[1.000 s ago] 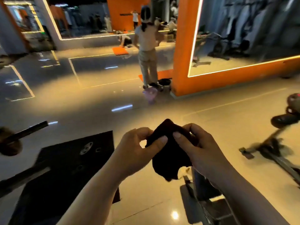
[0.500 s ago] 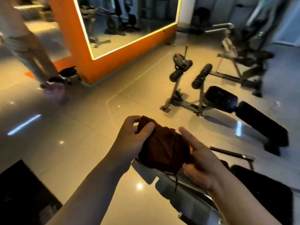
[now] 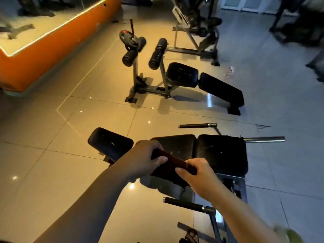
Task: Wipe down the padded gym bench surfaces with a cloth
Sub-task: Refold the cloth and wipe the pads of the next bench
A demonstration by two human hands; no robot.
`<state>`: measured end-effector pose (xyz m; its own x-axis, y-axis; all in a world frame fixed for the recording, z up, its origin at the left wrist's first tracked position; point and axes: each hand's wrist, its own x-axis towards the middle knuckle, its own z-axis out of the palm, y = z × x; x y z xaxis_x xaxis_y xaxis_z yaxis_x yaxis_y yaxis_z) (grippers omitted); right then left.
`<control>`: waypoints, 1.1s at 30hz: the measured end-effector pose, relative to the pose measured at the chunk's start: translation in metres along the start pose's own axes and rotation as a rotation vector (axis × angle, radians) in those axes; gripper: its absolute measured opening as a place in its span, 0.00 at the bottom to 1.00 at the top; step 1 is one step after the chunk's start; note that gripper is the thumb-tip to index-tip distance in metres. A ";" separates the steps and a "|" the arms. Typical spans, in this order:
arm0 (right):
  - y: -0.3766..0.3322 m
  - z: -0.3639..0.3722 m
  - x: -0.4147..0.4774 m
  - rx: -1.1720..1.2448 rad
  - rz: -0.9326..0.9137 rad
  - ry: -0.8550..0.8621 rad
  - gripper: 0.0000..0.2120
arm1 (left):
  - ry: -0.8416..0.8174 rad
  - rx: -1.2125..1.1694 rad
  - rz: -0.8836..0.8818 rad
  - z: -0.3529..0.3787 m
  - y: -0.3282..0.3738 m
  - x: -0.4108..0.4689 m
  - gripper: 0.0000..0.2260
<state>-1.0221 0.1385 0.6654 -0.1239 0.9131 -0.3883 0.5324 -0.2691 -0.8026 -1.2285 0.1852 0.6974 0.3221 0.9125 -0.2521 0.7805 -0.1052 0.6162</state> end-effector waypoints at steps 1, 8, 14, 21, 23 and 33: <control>0.011 -0.010 0.001 0.015 0.012 0.017 0.04 | 0.002 -0.026 -0.015 0.010 0.008 0.008 0.09; 0.090 -0.086 0.010 0.490 0.181 0.079 0.09 | 0.021 -0.612 -0.248 0.093 0.069 0.076 0.16; 0.144 -0.137 0.046 0.812 0.229 0.182 0.12 | 0.174 -0.936 -0.331 0.147 0.112 0.153 0.13; 0.175 -0.155 0.097 1.034 0.322 0.249 0.11 | 0.229 -0.938 -0.321 0.192 0.143 0.225 0.14; 0.182 -0.154 0.106 1.047 0.313 0.280 0.11 | 0.226 -0.942 -0.350 0.205 0.140 0.243 0.14; 0.276 -0.152 0.149 -0.278 0.227 0.369 0.24 | -0.007 -0.230 -0.343 0.320 0.108 0.279 0.30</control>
<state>-0.7661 0.2470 0.4547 0.2974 0.9019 -0.3131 0.7202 -0.4273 -0.5466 -0.8832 0.3016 0.4548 0.0689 0.8764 -0.4766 0.7036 0.2960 0.6460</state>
